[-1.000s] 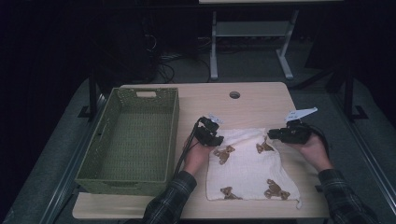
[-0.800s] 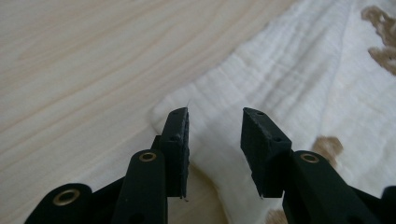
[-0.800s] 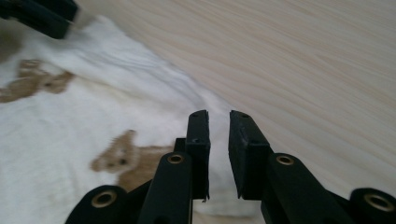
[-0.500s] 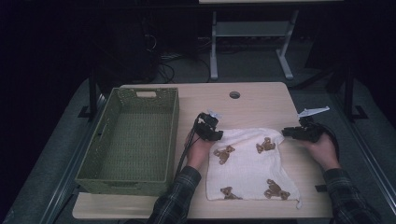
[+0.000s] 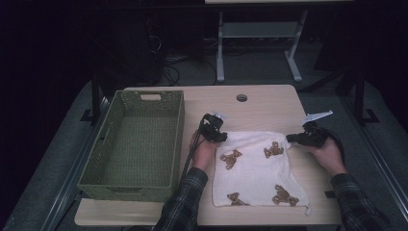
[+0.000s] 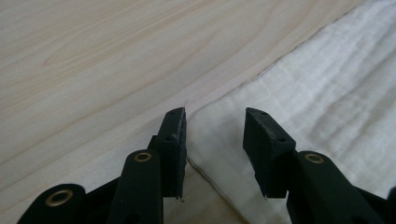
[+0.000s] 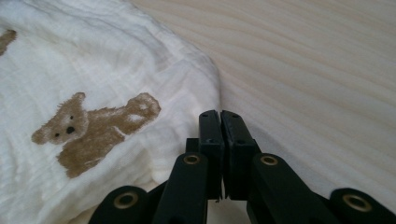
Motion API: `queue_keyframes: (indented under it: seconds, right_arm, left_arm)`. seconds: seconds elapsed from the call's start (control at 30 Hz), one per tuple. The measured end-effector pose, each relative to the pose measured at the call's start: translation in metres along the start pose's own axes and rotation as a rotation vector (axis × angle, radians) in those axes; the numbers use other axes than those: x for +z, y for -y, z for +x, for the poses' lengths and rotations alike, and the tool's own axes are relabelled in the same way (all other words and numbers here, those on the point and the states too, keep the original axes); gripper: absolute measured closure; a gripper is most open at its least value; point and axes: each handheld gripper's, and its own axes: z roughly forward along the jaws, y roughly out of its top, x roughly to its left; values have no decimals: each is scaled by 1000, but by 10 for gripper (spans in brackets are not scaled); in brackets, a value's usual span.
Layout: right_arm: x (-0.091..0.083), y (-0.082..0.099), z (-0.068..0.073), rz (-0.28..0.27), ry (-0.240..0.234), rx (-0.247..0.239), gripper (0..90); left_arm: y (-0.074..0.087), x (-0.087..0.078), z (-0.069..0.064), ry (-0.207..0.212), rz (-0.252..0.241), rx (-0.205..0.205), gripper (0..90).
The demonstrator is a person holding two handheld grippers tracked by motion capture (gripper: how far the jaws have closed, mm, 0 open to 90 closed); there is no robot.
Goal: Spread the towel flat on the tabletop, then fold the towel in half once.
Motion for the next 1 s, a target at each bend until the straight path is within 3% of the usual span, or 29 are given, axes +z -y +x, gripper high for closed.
queue_keyframes:
  seconds: [0.13,0.2,0.3,0.37,0.53,0.57,0.63,0.73,0.8,0.9,1.0]
  right_arm:
    - [-2,-2,1,-6,18,-4,880]
    - [-4,-6,1,-17,36,-23,882]
    - [-7,-10,0,-26,48,-36,883]
    - [-11,-16,-3,-37,63,-51,884]
    - [-10,-26,-6,-29,91,-96,884]
    - [-7,-31,-9,-28,101,-105,885]
    - [-3,-34,-13,-26,109,-111,885]
    - [6,-35,-19,-27,102,-84,874]
    - [7,-35,-22,-67,74,-60,807]
    - [3,-36,-26,-107,67,-28,735]
    - [2,-38,-30,-104,72,-14,732]
  left_arm:
    - [-2,3,2,-10,-7,-5,586]
    - [-4,4,2,-32,-3,9,674]
    - [-5,5,3,-29,-1,10,857]
    - [-6,6,6,-17,-10,-11,880]
    - [-10,7,9,-31,-30,-24,886]
    - [-13,5,12,-49,-53,-32,886]
    - [-16,6,15,-67,-52,-35,887]
    - [-17,9,19,-81,-53,-52,884]
    - [-16,9,21,-75,-62,-65,862]
    - [-17,8,22,-86,-71,-60,756]
    - [-17,8,24,-97,-64,-58,696]
